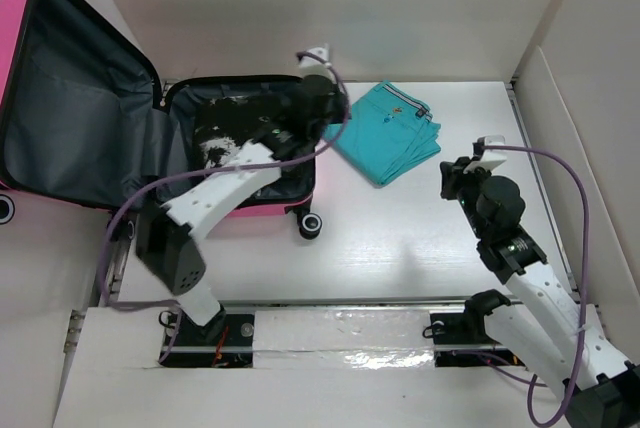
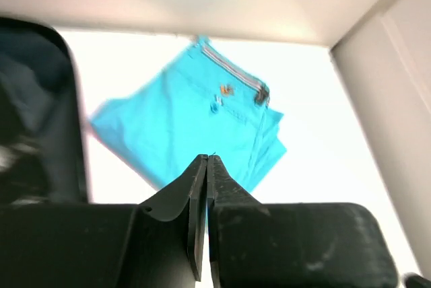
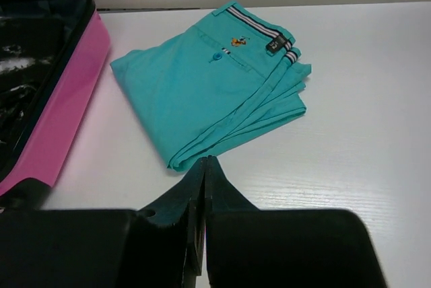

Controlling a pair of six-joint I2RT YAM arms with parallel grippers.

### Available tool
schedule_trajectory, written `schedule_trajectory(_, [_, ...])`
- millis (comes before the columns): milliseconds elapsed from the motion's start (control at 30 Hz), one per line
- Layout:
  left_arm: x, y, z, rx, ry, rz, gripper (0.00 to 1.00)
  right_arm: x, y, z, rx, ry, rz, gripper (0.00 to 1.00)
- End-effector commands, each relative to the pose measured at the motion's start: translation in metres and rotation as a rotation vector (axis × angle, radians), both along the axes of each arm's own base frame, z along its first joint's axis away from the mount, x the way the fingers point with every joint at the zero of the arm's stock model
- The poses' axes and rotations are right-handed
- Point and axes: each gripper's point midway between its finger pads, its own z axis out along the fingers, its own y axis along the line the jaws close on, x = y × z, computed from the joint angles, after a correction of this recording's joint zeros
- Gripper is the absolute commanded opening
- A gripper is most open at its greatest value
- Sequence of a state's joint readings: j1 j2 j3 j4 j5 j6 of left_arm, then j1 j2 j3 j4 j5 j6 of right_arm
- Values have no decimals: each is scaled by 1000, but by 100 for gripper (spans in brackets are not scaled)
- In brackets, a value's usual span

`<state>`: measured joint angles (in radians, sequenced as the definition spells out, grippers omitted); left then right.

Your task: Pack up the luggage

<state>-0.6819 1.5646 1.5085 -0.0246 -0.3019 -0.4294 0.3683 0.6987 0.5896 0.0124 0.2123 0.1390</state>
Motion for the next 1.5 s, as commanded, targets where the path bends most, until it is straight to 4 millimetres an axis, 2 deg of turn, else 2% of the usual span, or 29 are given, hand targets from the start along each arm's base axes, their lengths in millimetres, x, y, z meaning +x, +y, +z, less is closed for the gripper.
schedule_trajectory(0, [7, -64, -68, 70, 109, 47, 0, 1, -7, 18, 28, -68, -46, 8])
schedule_trajectory(33, [9, -76, -78, 49, 139, 63, 0, 1, -13, 18, 26, -67, -73, 11])
schedule_trajectory(67, [16, -91, -118, 87, 197, 75, 0, 1, -14, 18, 28, -64, -75, 15])
schedule_trajectory(100, [23, -96, -118, 71, 211, 99, 0, 0, -15, 18, 29, -67, -80, 27])
schedule_trajectory(133, [22, -105, -128, 58, 229, 106, 0, 0, -14, 18, 31, -68, -77, 34])
schedule_trajectory(167, [26, -112, -150, 26, 270, 134, 0, -1, -14, 20, 34, -73, -74, 43])
schedule_trajectory(200, [28, -116, -155, -3, 282, 143, 0, -2, -15, 20, 32, -69, -75, 58])
schedule_trajectory(233, [29, -118, -159, -27, 290, 154, 2, -2, -16, 20, 30, -70, -83, 63])
schedule_trajectory(267, [29, -119, -164, -63, 300, 170, 23, -3, -17, 20, 32, -71, -86, 67])
schedule_trajectory(300, [29, -120, -170, -79, 304, 178, 38, -4, -18, 22, 36, -79, -86, 72])
schedule_trajectory(367, [30, -113, -182, -127, 333, 207, 71, -6, -16, 26, 40, -87, -74, 74])
schedule_trajectory(467, [39, -94, -197, -180, 368, 257, 79, -8, -15, 27, 41, -93, -66, 74])
schedule_trajectory(600, [42, -77, -228, -214, 449, 344, 79, -8, -11, 27, 44, -94, -45, 74])
schedule_trajectory(633, [42, -78, -231, -241, 464, 361, 79, -8, -10, 27, 42, -91, -38, 74])
schedule_trajectory(667, [46, -73, -242, -237, 481, 385, 80, -8, -9, 28, 41, -93, -32, 74])
schedule_trajectory(733, [51, -73, -248, -275, 516, 417, 81, -9, -10, 29, 43, -98, -34, 73])
schedule_trajectory(767, [47, -74, -265, -254, 561, 422, 81, -9, -9, 29, 49, -104, -29, 73])
schedule_trajectory(800, [51, -78, -261, -268, 560, 423, 81, -10, -8, 32, 50, -109, -23, 73])
schedule_trajectory(833, [54, -74, -264, -275, 564, 440, 81, -10, -7, 32, 49, -110, -15, 73])
schedule_trajectory(1033, [56, -81, -286, -310, 631, 439, 78, -13, -5, 35, 52, -121, 2, 72])
schedule_trajectory(1100, [51, -76, -296, -284, 655, 466, 73, -14, -5, 36, 51, -121, 5, 72])
schedule_trajectory(1200, [51, -65, -301, -271, 653, 490, 71, -14, -4, 37, 55, -129, 11, 72])
schedule_trajectory(1267, [54, -63, -308, -287, 662, 497, 67, -15, -2, 39, 56, -131, 22, 72])
schedule_trajectory(1333, [58, -71, -311, -304, 679, 488, 65, -16, -2, 39, 57, -134, 25, 72])
schedule_trajectory(1367, [57, -71, -325, -283, 697, 494, 64, -16, -1, 39, 58, -136, 28, 72])
schedule_trajectory(1433, [65, -80, -314, -273, 672, 495, 60, -17, -2, 40, 59, -138, 28, 72])
schedule_trajectory(1467, [67, -79, -319, -248, 667, 499, 58, -18, -2, 42, 60, -144, 28, 72])
